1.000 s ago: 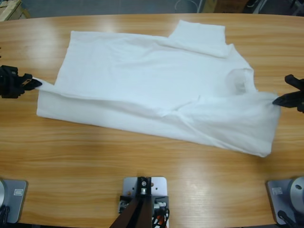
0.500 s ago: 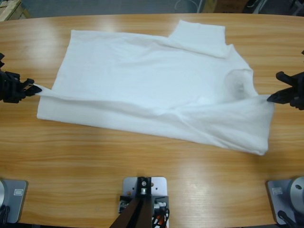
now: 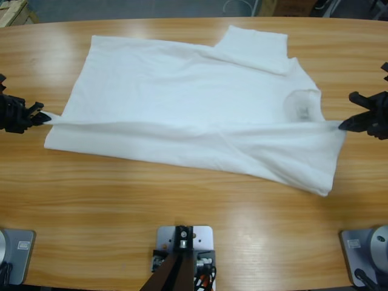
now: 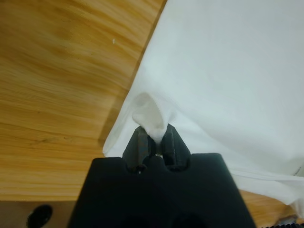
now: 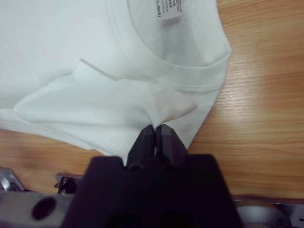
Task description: Fold clothes
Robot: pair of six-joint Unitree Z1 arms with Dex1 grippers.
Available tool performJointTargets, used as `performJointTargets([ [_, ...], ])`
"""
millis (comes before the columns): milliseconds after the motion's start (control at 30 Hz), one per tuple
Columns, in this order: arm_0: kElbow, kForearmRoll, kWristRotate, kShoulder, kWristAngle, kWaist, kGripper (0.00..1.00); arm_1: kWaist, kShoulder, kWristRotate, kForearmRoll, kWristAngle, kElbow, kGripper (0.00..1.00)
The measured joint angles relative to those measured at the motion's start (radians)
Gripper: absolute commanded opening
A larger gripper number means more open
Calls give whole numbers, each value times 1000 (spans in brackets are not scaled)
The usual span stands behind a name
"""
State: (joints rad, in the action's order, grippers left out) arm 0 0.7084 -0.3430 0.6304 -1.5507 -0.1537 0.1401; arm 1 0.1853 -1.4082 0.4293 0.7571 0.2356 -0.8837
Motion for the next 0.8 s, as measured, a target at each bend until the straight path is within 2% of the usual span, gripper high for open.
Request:
performJointTargets([
  [500,58,0,-37,-72,-1,-22,7,0,-41,-27,0,-8,-52,0],
  [533,62,1,-38,-76,-1,-23,132,0,-43,-28,0,-9,-52,0],
  [600,64,1,-43,-85,-1,-24,471,0,-48,-30,0,-10,-52,0],
  [633,66,1,-46,-89,-1,-24,596,0,-51,-30,0,-10,-52,0],
  [667,68,1,-49,-93,-1,-24,684,0,-54,-31,0,-10,-52,0],
  [800,69,1,-61,-107,-1,-25,929,0,-65,-32,0,-10,-52,0],
])
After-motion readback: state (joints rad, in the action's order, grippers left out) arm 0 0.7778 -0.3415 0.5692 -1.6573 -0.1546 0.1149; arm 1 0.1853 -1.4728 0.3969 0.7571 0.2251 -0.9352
